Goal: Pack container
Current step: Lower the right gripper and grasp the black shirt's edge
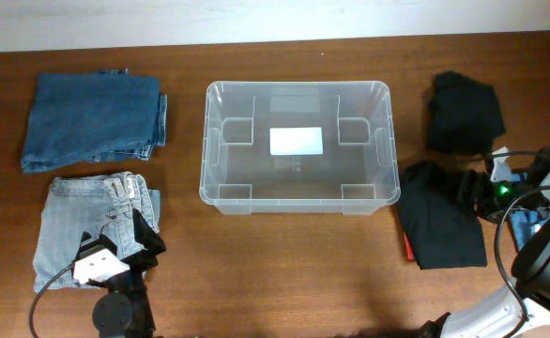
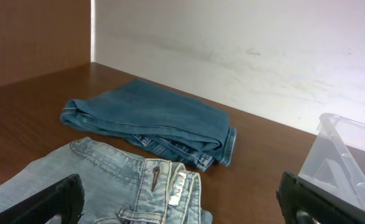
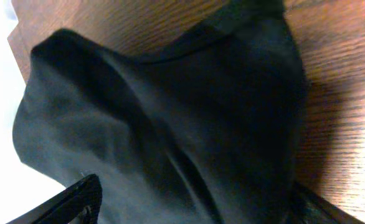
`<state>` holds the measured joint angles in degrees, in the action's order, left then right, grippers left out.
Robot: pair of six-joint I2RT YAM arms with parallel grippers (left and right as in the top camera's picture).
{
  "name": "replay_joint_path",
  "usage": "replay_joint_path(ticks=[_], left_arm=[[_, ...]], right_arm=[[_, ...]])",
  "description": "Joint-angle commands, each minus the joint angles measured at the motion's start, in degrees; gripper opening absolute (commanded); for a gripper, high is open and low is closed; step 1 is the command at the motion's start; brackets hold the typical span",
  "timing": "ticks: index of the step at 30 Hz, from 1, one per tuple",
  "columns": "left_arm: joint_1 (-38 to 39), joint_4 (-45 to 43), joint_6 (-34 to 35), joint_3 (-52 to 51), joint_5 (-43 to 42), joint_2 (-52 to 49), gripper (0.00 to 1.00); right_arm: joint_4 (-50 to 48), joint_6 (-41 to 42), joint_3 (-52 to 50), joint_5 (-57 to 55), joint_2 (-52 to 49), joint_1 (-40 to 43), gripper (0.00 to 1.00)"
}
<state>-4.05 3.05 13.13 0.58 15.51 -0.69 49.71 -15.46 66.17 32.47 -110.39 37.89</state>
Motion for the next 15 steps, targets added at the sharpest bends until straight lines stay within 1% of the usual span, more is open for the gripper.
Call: replay_joint_path(ticks=[1,2,3,4,5,8,11,12,13,15], left_arm=[[-0.3,0.3,0.1,-0.1,0.6,0.3,0.99],[-0.3,0.3,0.1,-0.1,0.6,0.3,0.99],[-0.3,0.3,0.1,-0.1,0.6,0.3,0.99],[-0.3,0.3,0.1,-0.1,0.6,0.3,0.99],[-0.3,0.3,0.1,-0.1,0.6,0.3,0.99],[-0.3,0.3,0.1,-0.1,0.6,0.3,0.99],[-0.3,0.3,0.1,-0.1,0.6,0.3,0.99],[-0.3,0.3,0.1,-0.1,0.6,0.3,1.00],[-0.3,0.3,0.1,-0.1,0.6,0.3,0.99],[-0.3,0.3,0.1,-0.1,0.6,0.3,0.99]], right_arm=[[-1.6,2.9,-6.5,-6.6,-5.5,-0.8,0.81],[-2.1,2.9,-6.9,-6.6,-5.5,-0.8,0.80],[-2.8,2.9,-7.5,-6.6,-5.5,-0.8,0.76],[-3.6,2.9,-8.1,-6.6,-5.5,-0.8,0.64],[-3.8,2.9,-8.2,-6.6,-5.5,-0.8,0.60],[-4.1,2.9,-8.2,-4.8,-5.5,-0.7,0.37],[-4.4,2.9,-7.6,1.1,-5.5,-0.7,0.26],[-4.3,2.9,-7.1,3.1,-5.5,-0.7,0.22],[-3.9,2.9,-6.4,4.3,-5.5,-0.7,0.13],[-3.0,3.1,-5.0,5.9,-5.5,-0.8,0.06]])
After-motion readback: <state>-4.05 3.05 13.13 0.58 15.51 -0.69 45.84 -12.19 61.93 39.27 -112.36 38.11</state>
